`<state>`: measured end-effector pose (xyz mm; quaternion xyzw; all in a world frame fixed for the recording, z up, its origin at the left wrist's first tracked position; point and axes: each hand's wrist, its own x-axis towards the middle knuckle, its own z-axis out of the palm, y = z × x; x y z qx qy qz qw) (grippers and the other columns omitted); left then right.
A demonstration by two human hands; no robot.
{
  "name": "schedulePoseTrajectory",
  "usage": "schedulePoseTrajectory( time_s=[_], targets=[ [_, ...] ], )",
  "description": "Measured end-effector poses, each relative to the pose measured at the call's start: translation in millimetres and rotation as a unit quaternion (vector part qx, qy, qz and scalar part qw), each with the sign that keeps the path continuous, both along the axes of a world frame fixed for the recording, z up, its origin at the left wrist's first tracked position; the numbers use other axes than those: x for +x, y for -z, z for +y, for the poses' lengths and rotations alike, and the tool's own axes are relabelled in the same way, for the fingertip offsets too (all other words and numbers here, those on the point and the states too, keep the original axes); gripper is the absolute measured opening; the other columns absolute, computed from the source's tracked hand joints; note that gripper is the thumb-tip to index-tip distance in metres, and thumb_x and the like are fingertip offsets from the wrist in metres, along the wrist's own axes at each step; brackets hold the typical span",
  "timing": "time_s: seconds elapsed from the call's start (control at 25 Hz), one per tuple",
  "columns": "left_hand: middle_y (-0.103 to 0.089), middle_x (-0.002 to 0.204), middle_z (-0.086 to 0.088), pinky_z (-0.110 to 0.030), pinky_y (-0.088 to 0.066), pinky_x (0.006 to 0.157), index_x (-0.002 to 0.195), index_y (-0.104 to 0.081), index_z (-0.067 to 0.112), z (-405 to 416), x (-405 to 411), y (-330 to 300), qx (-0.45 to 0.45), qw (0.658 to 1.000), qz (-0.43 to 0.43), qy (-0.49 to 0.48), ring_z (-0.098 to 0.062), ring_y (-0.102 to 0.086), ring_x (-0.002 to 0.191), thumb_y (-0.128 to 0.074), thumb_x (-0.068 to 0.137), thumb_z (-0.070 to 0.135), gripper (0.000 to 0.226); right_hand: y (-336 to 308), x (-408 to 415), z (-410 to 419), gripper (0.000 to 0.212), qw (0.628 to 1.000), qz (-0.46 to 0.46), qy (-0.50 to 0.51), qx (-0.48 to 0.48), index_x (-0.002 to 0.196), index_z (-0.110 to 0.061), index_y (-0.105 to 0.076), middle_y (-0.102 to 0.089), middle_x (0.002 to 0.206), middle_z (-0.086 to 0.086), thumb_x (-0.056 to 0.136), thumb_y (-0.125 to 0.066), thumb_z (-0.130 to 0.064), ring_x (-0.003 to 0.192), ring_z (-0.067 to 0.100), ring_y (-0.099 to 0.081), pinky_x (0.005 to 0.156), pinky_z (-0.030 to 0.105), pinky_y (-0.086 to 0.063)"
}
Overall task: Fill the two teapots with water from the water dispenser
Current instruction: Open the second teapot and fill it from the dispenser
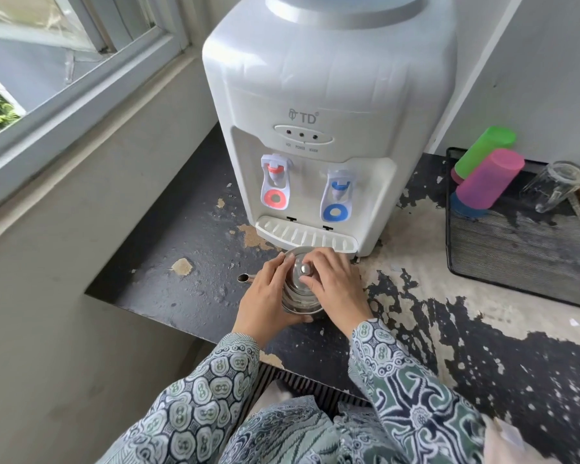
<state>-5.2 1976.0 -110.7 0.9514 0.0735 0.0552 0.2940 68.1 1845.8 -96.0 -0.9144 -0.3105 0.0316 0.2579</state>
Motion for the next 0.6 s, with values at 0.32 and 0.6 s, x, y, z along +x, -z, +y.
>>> schedulePoseTrajectory(
  time_s=[0.32,0.6],
  targets=[
    [-0.029,0.145,0.005,-0.033,-0.043,0.098,0.144,-0.021,0.023,0.1,4.5,-12.2,0.048,0.997,0.06,0.002,-0.013,-0.032,0.133,-0.082,0.058,0.043,0.107,-26.8,15.1,7.3,0.039,0.992,0.064,-0.03,-0.101,0.102,-0.027,-0.045,-0.045,0.116,-0.007,0.073,-0.07,-0.034,0.108,0.018,-0.04,0.083,0.04,-0.039],
    [-0.034,0.141,0.002,-0.038,-0.041,0.102,0.143,-0.027,0.02,14.7,16.2,-30.8,0.042,0.986,0.151,0.061,-0.019,-0.044,0.124,-0.079,0.052,0.056,0.111,-26.7,22.3,-2.6,0.028,0.976,0.215,-0.035,0.021,0.1,-0.024,-0.055,-0.048,0.113,-0.007,0.078,-0.064,-0.038,0.112,0.016,-0.039,0.087,0.029,-0.031]
  ],
)
